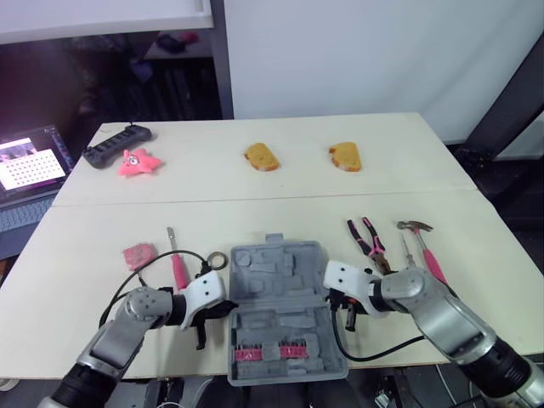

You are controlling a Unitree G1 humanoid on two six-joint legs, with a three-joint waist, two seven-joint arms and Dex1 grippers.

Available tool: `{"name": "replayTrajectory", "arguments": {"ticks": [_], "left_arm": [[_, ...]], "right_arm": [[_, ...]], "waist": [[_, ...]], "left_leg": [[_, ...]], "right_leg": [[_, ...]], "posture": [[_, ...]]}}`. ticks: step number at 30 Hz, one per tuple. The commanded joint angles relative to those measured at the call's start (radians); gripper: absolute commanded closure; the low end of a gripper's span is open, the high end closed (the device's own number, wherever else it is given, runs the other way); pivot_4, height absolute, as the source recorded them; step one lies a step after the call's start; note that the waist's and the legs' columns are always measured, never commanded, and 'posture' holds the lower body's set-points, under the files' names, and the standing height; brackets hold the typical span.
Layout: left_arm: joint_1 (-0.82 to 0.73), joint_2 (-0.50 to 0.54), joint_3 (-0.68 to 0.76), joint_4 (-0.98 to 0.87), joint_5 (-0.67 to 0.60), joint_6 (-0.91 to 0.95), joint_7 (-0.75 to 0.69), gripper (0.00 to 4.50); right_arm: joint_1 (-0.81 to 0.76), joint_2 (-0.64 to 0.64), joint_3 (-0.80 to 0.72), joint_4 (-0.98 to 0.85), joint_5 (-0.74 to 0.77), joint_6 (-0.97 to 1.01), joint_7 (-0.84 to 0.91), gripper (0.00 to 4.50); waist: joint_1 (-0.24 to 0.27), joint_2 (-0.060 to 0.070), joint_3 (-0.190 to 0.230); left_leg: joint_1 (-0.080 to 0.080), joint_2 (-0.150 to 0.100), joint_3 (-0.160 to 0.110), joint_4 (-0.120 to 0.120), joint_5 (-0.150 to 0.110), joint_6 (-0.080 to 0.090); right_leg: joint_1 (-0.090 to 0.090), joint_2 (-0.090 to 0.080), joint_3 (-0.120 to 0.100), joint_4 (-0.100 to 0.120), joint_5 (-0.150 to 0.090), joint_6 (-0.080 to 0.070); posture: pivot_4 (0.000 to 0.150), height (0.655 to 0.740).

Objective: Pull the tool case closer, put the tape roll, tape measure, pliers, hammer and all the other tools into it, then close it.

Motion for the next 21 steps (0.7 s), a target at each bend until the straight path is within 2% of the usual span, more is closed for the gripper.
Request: {"name": "replayTrajectory", "arguments": {"ticks": [1,8,13,21], "left_arm": [[0.037,0.007,-0.032,-0.053,-0.025,0.029,-0.030,4.50],[0.082,0.034,-0.024,-0.105,-0.034,0.054,-0.033,4.50],[0.089,0.037,-0.017,-0.104,-0.030,0.050,-0.016,4.50],[0.097,0.023,-0.016,-0.111,-0.034,0.057,0.001,4.50]], "right_arm": [[0.031,-0.007,-0.005,-0.109,0.026,0.035,-0.011,4.48],[0.071,-0.011,-0.011,-0.191,0.050,0.106,-0.043,4.48],[0.058,0.011,-0.001,-0.169,0.048,0.112,-0.084,4.48],[0.066,-0.039,-0.006,-0.158,0.066,0.129,-0.075,4.48]], "waist": [[0.001,0.000,0.000],[0.000,0.000,0.000],[0.001,0.000,0.000],[0.004,0.000,0.000]], "left_leg": [[0.000,0.000,0.000,0.000,0.000,0.000],[0.000,0.000,0.000,0.000,0.000,0.000],[0.000,0.000,0.000,0.000,0.000,0.000],[0.000,0.000,0.000,0.000,0.000,0.000]], "right_leg": [[0.000,0.000,0.000,0.000,0.000,0.000],[0.000,-0.001,0.000,-0.001,0.000,0.000],[0.000,-0.001,0.000,-0.001,0.000,0.000],[0.001,-0.001,0.000,-0.001,0.000,0.000]], "posture": [[0.150,0.7400],[0.150,0.7400],[0.150,0.7400],[0.150,0.7400]]}}
